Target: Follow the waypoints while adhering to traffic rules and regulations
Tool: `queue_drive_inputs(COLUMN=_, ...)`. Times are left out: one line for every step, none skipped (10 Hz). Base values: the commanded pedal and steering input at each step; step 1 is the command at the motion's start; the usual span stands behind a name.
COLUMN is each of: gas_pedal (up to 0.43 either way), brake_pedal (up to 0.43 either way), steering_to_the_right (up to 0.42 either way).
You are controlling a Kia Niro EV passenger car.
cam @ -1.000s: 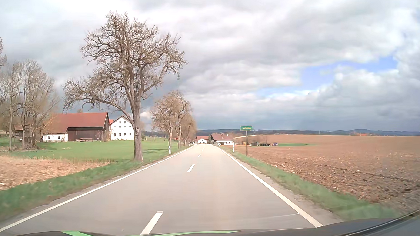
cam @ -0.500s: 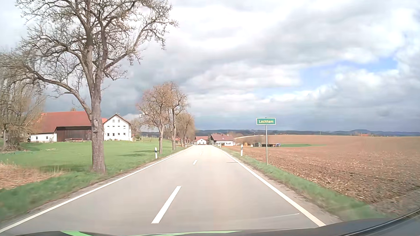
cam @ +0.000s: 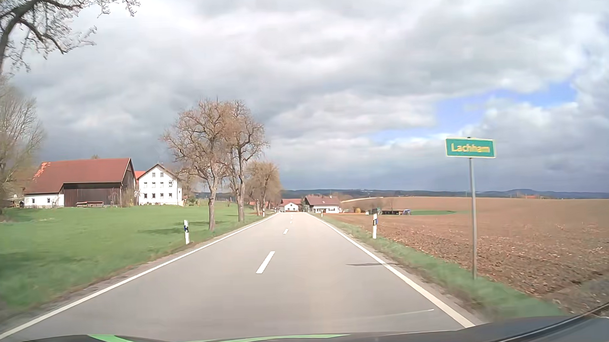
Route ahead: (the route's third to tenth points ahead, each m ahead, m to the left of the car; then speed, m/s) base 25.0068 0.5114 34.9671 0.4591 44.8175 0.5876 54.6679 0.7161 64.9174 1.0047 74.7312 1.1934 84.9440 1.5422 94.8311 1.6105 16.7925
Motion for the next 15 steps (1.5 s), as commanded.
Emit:
queue_drive_inputs(gas_pedal=0.047, brake_pedal=0.000, steering_to_the_right=0.001)
queue_drive_inputs(gas_pedal=0.047, brake_pedal=0.000, steering_to_the_right=0.000)
queue_drive_inputs(gas_pedal=0.059, brake_pedal=0.000, steering_to_the_right=0.000)
queue_drive_inputs(gas_pedal=0.059, brake_pedal=0.000, steering_to_the_right=0.001)
queue_drive_inputs(gas_pedal=0.059, brake_pedal=0.000, steering_to_the_right=0.001)
queue_drive_inputs(gas_pedal=0.059, brake_pedal=0.000, steering_to_the_right=0.000)
queue_drive_inputs(gas_pedal=0.059, brake_pedal=0.000, steering_to_the_right=0.000)
queue_drive_inputs(gas_pedal=0.059, brake_pedal=0.000, steering_to_the_right=0.000)
queue_drive_inputs(gas_pedal=0.067, brake_pedal=0.000, steering_to_the_right=-0.001)
queue_drive_inputs(gas_pedal=0.067, brake_pedal=0.000, steering_to_the_right=-0.002)
queue_drive_inputs(gas_pedal=0.067, brake_pedal=0.000, steering_to_the_right=-0.003)
queue_drive_inputs(gas_pedal=0.067, brake_pedal=0.000, steering_to_the_right=-0.003)
queue_drive_inputs(gas_pedal=0.067, brake_pedal=0.000, steering_to_the_right=-0.004)
queue_drive_inputs(gas_pedal=0.067, brake_pedal=0.000, steering_to_the_right=-0.004)
queue_drive_inputs(gas_pedal=0.067, brake_pedal=0.000, steering_to_the_right=-0.004)
